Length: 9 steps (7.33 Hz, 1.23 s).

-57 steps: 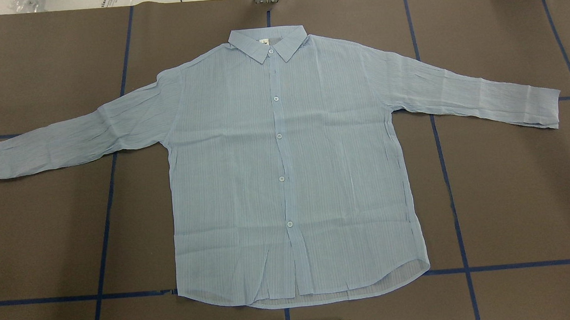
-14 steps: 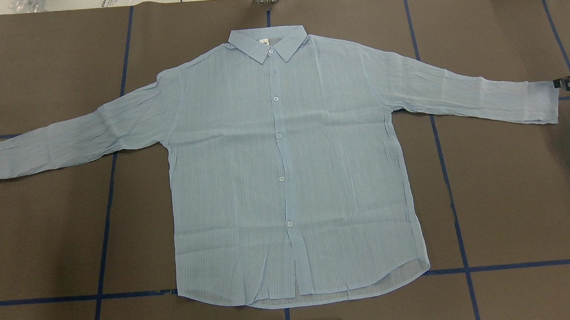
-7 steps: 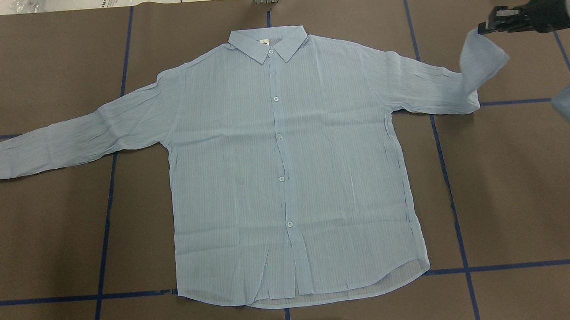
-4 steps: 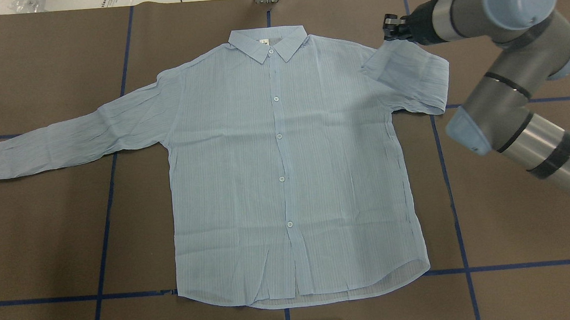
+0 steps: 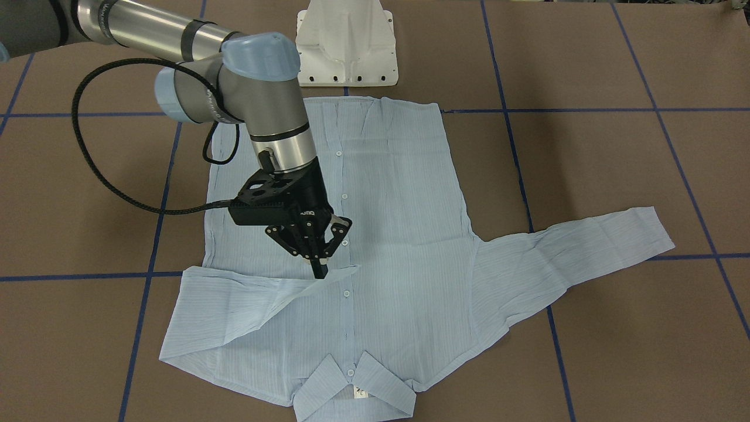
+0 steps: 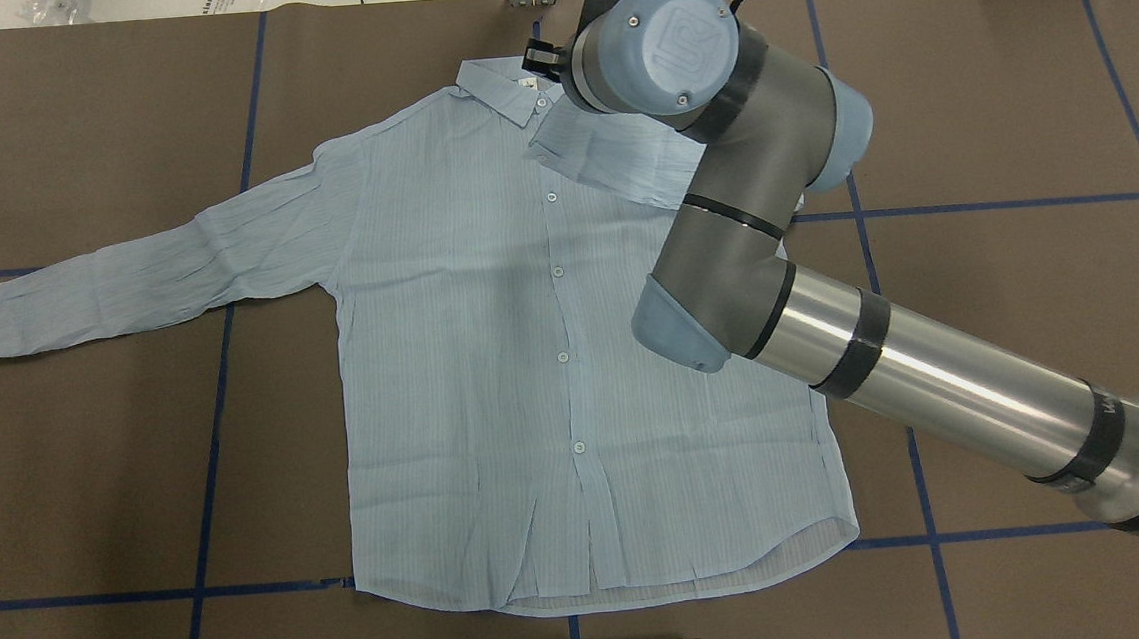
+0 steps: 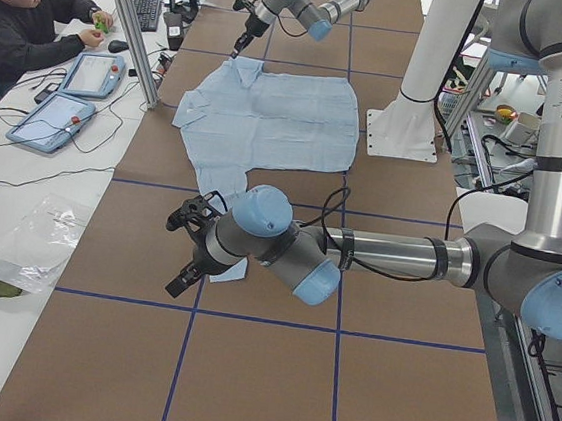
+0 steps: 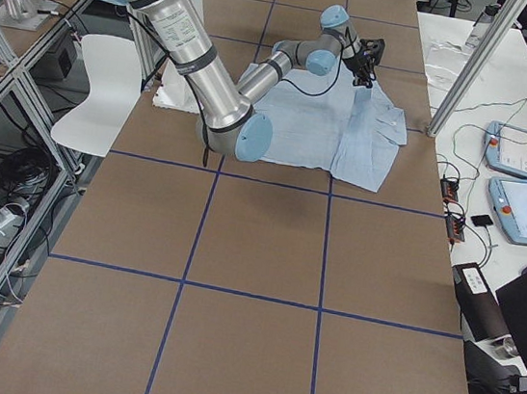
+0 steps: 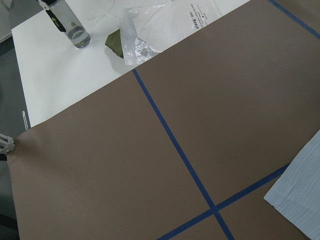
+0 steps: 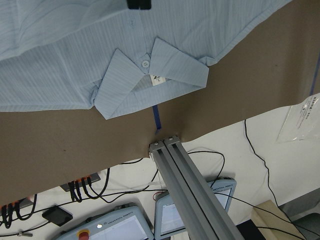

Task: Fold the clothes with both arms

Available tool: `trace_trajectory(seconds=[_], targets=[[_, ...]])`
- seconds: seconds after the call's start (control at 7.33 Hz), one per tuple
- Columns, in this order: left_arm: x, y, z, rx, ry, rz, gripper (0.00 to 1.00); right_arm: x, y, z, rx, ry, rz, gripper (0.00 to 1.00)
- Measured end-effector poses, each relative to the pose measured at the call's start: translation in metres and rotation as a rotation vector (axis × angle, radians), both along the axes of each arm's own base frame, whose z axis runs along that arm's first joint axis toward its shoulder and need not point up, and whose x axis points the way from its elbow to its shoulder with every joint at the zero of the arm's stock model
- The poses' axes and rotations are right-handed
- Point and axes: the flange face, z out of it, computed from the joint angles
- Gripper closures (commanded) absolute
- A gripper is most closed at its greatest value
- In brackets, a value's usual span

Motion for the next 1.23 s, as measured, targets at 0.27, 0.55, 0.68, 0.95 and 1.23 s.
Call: trace_trajectory(seconds=[0.27,0.55,0.68,0.95,1.23], targets=[[0.0,0.0,0.001,-0.001,0.0,0.0,0.0,-0.029,0.003,-0.024,0.02,0.019,0.014,1.0],[0.0,0.0,0.001,-0.001,0.0,0.0,0.0,-0.073,0.014,-0.055,0.046,0.041,0.02,1.0],[0.0,0.0,0.001,-0.001,0.0,0.0,0.0,-0.093,0.02,-0.064,0.052,0.056,0.017,1.0],[0.0,0.0,0.003,-0.005,0.0,0.0,0.0,-0.122,0.027,-0.074,0.054,0.083,0.009,1.0],[0.0,0.0,0.005,-0.008,0.0,0.0,0.0,-0.149,0.037,-0.075,0.059,0.12,0.006,0.33]])
